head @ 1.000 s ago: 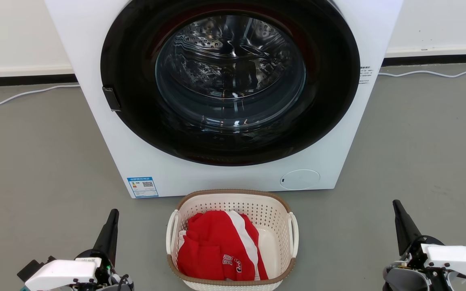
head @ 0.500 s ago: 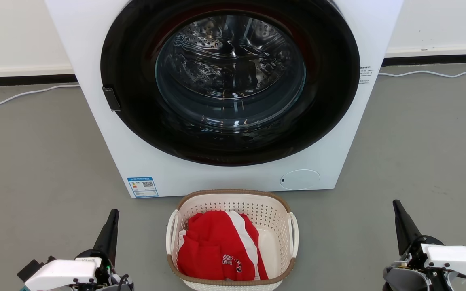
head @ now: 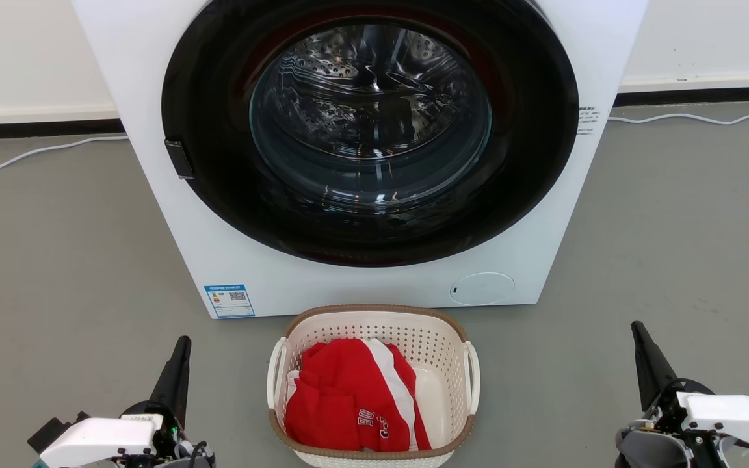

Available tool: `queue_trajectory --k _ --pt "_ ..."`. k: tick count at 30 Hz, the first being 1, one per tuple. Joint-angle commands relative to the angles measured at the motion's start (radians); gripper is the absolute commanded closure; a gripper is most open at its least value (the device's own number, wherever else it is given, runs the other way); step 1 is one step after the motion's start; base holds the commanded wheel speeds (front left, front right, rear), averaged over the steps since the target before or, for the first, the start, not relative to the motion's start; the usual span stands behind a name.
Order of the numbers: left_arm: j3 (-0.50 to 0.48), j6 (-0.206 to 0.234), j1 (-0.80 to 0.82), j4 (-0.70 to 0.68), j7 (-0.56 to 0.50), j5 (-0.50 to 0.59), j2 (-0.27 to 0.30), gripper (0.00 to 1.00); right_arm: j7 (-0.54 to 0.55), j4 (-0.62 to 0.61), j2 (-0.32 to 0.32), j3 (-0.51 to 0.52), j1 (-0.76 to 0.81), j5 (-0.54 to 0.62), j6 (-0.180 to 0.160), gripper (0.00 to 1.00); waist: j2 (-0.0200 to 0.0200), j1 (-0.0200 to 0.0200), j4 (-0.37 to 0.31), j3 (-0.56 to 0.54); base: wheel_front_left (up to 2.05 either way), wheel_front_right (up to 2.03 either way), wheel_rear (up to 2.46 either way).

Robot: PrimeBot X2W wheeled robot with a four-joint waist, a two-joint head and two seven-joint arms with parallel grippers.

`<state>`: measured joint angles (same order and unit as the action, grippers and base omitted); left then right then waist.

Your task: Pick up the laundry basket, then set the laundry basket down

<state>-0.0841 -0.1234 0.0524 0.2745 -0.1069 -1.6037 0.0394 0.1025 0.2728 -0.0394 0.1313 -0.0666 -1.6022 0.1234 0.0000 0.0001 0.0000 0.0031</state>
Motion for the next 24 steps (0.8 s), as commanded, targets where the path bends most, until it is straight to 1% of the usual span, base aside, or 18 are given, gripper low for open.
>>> queue_trajectory --k 1,24 --pt "-0.030 -0.007 0.056 -0.029 -0.006 -0.005 0.011 1.00 0.011 -0.028 -0.011 -0.018 -0.041 -0.007 0.007 1.00 0.0000 0.0000 0.000 0.000 0.00 0.00 0.00" --pt "-0.030 -0.007 0.056 -0.029 -0.006 -0.005 0.011 1.00 0.011 -0.028 -0.011 -0.018 -0.041 -0.007 0.007 1.00 0.0000 -0.0001 0.000 0.000 0.00 0.00 0.00"
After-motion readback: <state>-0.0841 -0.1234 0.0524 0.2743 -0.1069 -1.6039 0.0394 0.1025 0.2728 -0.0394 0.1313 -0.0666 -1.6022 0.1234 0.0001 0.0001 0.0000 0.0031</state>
